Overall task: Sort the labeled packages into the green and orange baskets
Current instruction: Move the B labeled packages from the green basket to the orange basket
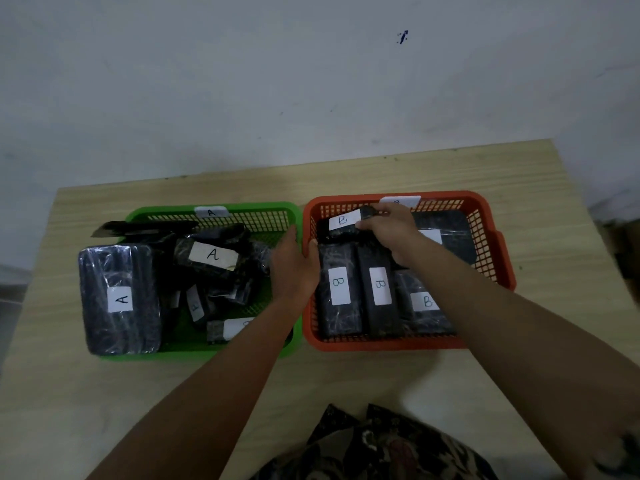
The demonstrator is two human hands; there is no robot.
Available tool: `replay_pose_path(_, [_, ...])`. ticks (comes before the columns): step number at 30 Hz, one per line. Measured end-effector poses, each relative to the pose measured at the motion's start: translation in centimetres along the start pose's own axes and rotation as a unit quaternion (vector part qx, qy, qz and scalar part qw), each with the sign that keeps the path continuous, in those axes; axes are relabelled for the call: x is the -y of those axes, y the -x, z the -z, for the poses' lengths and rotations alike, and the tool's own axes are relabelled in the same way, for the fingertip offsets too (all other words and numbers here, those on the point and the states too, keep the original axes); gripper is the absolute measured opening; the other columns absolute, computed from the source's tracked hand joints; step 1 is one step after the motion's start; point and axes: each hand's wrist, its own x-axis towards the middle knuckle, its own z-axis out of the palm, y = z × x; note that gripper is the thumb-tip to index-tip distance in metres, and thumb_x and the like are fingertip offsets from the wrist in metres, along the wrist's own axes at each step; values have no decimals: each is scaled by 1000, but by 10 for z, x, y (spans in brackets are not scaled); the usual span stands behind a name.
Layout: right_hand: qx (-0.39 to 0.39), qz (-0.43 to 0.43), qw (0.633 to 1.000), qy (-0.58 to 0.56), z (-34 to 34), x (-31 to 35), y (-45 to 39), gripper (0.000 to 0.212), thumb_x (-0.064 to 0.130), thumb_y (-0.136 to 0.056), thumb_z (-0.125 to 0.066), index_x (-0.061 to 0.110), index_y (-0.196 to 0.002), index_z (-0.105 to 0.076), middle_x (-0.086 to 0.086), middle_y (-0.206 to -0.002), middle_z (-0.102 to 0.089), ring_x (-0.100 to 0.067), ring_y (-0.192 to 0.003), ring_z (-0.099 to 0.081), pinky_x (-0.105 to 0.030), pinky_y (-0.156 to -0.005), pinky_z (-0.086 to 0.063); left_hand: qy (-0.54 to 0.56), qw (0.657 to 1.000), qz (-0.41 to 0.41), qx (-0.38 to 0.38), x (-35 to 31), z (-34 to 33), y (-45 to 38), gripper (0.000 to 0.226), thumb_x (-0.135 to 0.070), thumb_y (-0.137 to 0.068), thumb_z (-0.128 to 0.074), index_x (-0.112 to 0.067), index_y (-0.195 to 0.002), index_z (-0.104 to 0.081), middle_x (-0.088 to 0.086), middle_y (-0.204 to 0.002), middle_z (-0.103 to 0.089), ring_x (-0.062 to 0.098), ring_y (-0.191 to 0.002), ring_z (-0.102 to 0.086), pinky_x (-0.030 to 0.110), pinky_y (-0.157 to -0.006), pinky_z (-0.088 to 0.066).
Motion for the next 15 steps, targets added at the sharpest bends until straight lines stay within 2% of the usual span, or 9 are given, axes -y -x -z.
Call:
replay_pose_path(1, [5, 14, 1000, -13, 5, -3, 3, 48, 5, -78, -79, 18, -121, -61, -4, -116, -67, -18, -100, -65, -31, -83, -57, -19, 1000, -11, 3, -1, -2, 2, 31, -23, -97, -52, -11, -125, -54, 8, -121, -61, 25, -115, -55, 35, -97, -46])
replay_pose_path(2, [10, 27, 999, -28, 11, -7, 6, 46, 4, -79, -78, 19, -119, -61, -4, -115, -69, -16, -98, -66, -28, -78, -57, -36, 999, -30, 2, -5, -4, 3, 41, -24, -97, -51, -12, -137, -46, 10, -137, -51, 25, -128, -46, 38, -109, -39])
replay_pose_path(4, [2, 42, 997, -66, 22, -15, 13, 46, 5, -82, -75, 19, -123, -61, -2, -116, -69, -15, -99, -67, -31, -80, -58, -62, 993, -100, -8, -18, -10, 6, 54, -24, -98, -50, -13, -148, -34, 8, -154, -33, 23, -143, -29, 35, -116, -27])
replay_pose_path(7, [-48, 64, 994, -78, 42, -26, 19, 46, 9, -83, -75, 23, -124, -60, 2, -120, -67, -15, -107, -64, -38, -90, -57, -87, 978, -188, 33, -43, -26, 3, 55, -24, -99, -52, -8, -149, -36, 8, -154, -35, 22, -146, -25, 37, -119, -25])
replay_pose_path(10, [-111, 82, 989, -52, 69, -34, 21, 48, 11, -83, -76, 23, -126, -59, 4, -123, -64, -12, -111, -60, -32, -93, -53, -104, 961, -238, 95, -61, -41, -8, 52, -23, -99, -52, -8, -147, -39, 9, -153, -38, 22, -145, -26, 34, -120, -21])
replay_pose_path(13, [-111, 93, 990, 3, 93, -40, 17, 48, 12, -85, -74, 17, -129, -56, 1, -125, -65, -12, -112, -59, -24, -88, -50, -157, 937, -287, 118, -72, -50, -31, 50, -20, -99, -52, -5, -145, -42, 16, -151, -40, 29, -144, -29, 40, -121, -18])
replay_pose_path(15, [-99, 95, 990, 39, 98, -42, 13, 48, 13, -87, -72, 18, -131, -54, 0, -128, -63, -15, -116, -58, -30, -94, -51, -212, 923, -290, 137, -76, -54, -48, 50, -23, -99, -50, -4, -145, -40, 17, -151, -40, 30, -143, -30, 43, -120, -17])
